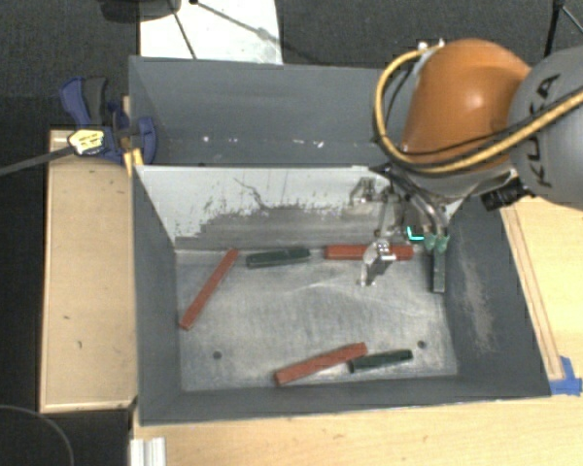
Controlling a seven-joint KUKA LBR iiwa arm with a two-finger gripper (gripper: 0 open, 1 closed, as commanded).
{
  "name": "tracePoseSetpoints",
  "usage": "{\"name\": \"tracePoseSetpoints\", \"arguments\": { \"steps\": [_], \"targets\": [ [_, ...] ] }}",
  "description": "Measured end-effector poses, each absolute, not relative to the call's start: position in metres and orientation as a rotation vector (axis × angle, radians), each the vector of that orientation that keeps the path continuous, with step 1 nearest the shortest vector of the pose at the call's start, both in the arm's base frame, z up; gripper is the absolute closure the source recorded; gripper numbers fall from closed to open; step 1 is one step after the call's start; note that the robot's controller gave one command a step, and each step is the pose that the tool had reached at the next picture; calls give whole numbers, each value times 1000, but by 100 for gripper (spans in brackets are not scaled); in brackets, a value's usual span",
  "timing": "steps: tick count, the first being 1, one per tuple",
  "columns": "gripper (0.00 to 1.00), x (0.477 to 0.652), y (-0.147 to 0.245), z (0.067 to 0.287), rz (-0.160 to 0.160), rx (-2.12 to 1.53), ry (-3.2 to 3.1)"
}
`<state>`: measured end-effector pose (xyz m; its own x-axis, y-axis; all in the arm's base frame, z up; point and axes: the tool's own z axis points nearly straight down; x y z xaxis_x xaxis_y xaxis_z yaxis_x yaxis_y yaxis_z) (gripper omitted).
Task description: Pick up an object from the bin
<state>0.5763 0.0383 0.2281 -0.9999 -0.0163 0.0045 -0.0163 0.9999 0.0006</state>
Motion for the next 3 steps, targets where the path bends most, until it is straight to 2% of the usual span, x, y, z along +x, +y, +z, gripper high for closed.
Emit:
{"name": "tracePoseSetpoints", "arguments": {
  "steps": [1, 2, 3],
  "targets": [
    [0, 578, 38, 232, -1, 24, -3145],
    [0, 540, 53, 178, -1, 91, -3148],
    [0, 525, 40, 142, -1, 266, -3131]
  ]
}}
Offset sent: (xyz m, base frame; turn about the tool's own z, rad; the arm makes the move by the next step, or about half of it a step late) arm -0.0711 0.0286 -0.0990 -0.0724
